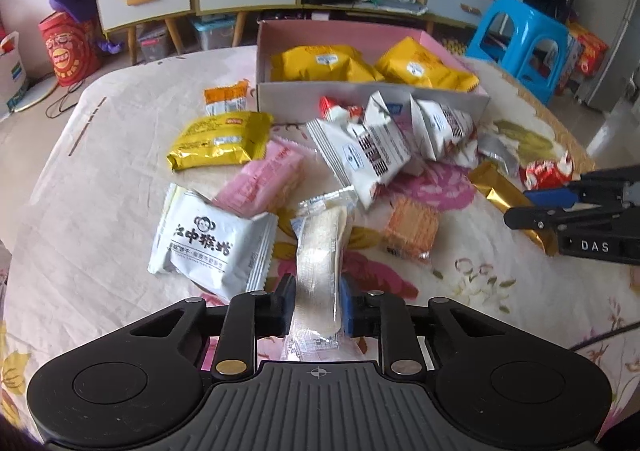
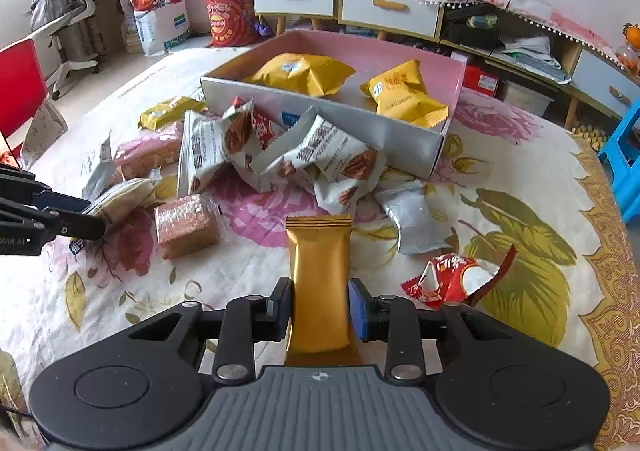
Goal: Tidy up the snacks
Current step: 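Lift the bread pack and gold bar and carry both over the pink box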
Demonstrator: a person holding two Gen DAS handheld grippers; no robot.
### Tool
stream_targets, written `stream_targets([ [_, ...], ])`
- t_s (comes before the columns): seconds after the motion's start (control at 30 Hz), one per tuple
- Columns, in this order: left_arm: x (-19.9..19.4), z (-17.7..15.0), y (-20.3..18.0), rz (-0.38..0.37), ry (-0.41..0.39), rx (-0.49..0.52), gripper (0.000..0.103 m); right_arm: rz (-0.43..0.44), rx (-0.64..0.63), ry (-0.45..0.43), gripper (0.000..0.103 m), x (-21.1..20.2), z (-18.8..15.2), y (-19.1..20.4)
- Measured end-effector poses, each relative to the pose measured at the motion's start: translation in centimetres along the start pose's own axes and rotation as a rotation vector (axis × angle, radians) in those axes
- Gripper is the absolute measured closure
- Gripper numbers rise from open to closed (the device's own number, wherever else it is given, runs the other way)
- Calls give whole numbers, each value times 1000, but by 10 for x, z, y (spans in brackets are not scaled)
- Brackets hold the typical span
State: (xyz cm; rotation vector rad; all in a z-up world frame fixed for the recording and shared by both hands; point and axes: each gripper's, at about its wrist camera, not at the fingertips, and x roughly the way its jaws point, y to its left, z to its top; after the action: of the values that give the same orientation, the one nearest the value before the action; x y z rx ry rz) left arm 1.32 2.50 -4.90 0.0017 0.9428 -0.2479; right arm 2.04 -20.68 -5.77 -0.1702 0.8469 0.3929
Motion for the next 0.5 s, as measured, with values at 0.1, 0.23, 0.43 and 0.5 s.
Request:
stream_targets([
  [0.1, -3, 2, 2, -7, -11, -18, 85, 4, 9, -22, 82, -6, 4, 0],
  [0.23, -10, 5, 2, -12, -38, -24, 89, 6, 13, -48, 82, -12, 9, 0],
  [0.43, -24, 13, 2, -16, -101, -45, 103, 16, 40, -96, 82, -25, 19, -1],
  [0.5, -27, 15, 2, -19, -115, -47, 103, 18, 54, -119, 82, -29, 24, -2],
])
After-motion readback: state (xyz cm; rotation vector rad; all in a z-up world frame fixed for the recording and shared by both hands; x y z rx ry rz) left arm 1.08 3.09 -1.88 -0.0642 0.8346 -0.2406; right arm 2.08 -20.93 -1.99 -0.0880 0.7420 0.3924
